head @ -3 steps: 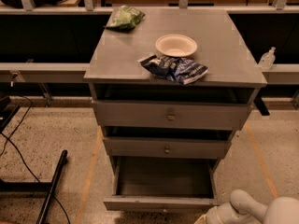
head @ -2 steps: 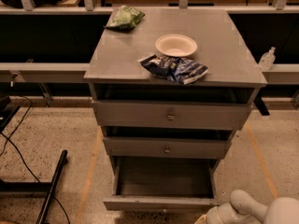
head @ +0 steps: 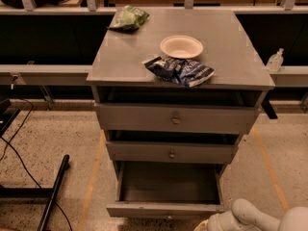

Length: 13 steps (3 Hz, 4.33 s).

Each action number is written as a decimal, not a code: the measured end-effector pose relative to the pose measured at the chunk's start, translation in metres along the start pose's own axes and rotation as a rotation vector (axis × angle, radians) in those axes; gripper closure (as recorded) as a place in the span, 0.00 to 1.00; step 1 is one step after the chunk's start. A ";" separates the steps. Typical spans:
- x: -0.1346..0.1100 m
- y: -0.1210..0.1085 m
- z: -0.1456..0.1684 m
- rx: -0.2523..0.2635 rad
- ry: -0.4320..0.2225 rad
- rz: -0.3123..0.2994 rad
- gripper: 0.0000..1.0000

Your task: Close bottom drawer

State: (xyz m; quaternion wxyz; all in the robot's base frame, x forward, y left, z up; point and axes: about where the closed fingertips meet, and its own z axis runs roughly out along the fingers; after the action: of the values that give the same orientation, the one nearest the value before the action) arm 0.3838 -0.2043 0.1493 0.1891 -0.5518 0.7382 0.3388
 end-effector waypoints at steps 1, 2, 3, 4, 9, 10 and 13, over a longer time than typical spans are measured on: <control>-0.004 -0.008 0.007 0.037 -0.005 -0.051 1.00; -0.006 -0.021 0.011 0.058 -0.010 -0.083 1.00; -0.002 -0.037 0.014 0.074 -0.030 -0.094 1.00; -0.002 -0.050 0.015 0.083 -0.039 -0.102 1.00; -0.022 -0.082 0.017 0.093 -0.062 -0.140 1.00; -0.040 -0.096 0.018 0.092 -0.073 -0.171 1.00; -0.051 -0.108 0.018 0.091 -0.076 -0.189 1.00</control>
Offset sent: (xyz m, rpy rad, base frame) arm 0.0430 0.0043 -0.0149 -0.0096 -0.1569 0.0176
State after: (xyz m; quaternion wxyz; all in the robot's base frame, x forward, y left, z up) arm 0.5007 -0.1738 0.1387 0.2727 -0.5965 0.6899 0.3063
